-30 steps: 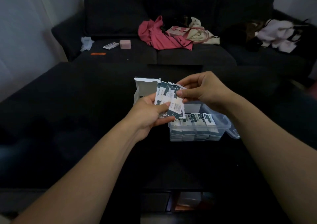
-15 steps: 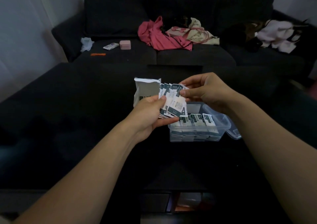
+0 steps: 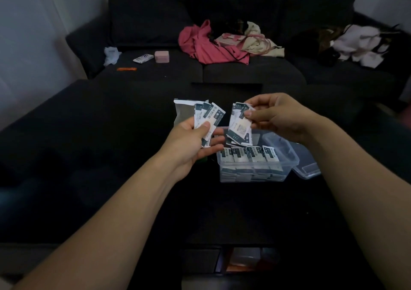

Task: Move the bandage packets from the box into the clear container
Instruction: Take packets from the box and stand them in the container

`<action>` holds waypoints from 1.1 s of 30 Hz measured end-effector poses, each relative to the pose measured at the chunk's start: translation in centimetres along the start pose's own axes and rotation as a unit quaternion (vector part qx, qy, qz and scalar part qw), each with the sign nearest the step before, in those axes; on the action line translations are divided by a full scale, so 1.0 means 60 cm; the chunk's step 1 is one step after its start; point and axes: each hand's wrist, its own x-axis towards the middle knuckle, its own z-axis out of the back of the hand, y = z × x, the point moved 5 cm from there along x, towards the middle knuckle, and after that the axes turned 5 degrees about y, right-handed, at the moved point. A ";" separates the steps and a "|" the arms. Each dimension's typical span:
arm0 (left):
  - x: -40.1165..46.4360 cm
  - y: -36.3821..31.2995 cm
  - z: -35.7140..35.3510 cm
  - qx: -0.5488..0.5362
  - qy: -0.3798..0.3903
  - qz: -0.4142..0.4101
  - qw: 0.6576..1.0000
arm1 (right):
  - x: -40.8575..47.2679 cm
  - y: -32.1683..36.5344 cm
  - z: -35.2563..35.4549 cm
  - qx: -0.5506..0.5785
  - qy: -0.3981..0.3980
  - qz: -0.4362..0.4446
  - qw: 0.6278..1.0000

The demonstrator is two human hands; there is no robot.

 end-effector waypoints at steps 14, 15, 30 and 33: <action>-0.009 -0.014 -0.007 0.167 0.011 -0.046 0.985 | 0.042 -0.050 -0.036 -0.268 0.120 -0.087 0.952; -0.009 -0.014 -0.007 0.167 0.010 -0.044 0.985 | 0.046 -0.054 -0.043 -0.268 0.130 -0.094 0.950; -0.008 -0.012 -0.004 0.155 0.014 -0.034 0.987 | 0.051 -0.068 -0.080 -0.330 0.114 -0.158 0.924; -0.009 -0.011 -0.006 0.136 0.014 -0.024 0.990 | 0.048 -0.065 -0.081 -0.333 0.111 -0.162 0.922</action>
